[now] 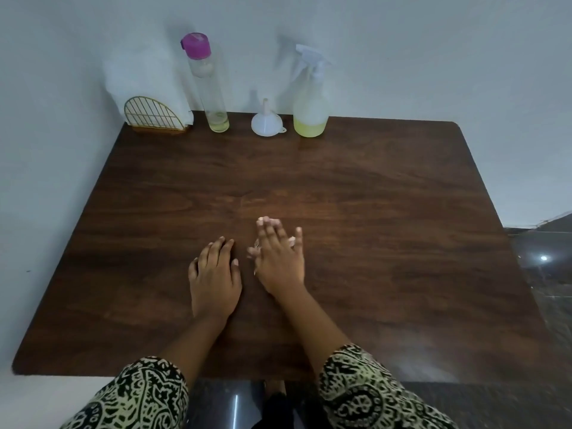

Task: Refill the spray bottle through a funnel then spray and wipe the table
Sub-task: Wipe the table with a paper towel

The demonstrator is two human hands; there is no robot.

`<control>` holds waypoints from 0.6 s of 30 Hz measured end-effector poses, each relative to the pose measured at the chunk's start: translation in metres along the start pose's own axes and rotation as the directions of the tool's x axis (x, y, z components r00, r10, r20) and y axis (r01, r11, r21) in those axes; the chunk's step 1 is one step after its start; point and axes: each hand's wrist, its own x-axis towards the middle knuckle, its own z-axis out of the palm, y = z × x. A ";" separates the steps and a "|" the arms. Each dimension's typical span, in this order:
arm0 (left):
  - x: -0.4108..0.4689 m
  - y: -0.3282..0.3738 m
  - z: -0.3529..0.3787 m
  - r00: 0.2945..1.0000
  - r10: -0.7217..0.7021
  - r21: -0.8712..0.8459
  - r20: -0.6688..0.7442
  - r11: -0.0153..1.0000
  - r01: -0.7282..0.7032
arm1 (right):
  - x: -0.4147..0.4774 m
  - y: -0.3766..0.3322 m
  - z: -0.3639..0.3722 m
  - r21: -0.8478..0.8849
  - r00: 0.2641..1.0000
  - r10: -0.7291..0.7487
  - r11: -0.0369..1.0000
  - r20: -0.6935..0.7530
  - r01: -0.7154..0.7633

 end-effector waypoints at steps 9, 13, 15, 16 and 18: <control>-0.001 -0.001 0.002 1.000 -0.015 -0.016 0.010 1.000 0.016 | -0.039 0.118 -0.027 0.340 0.963 0.258 0.915 -0.075 -0.219; -0.001 0.000 0.003 1.000 -0.014 -0.019 0.000 1.000 0.014 | -0.035 0.083 -0.021 0.439 0.923 0.374 0.846 -0.085 -0.303; -0.001 -0.001 0.004 1.000 -0.009 -0.014 -0.006 1.000 0.009 | -0.028 0.042 -0.011 0.411 0.968 0.244 0.889 -0.050 -0.203; -0.001 -0.001 0.004 1.000 -0.006 -0.014 -0.011 1.000 0.006 | -0.028 0.019 -0.008 0.388 0.987 0.159 0.911 -0.026 -0.137; -0.001 -0.002 0.004 1.000 0.000 -0.019 -0.022 1.000 0.000 | -0.034 -0.014 0.003 0.291 1.000 0.001 0.957 0.025 -0.008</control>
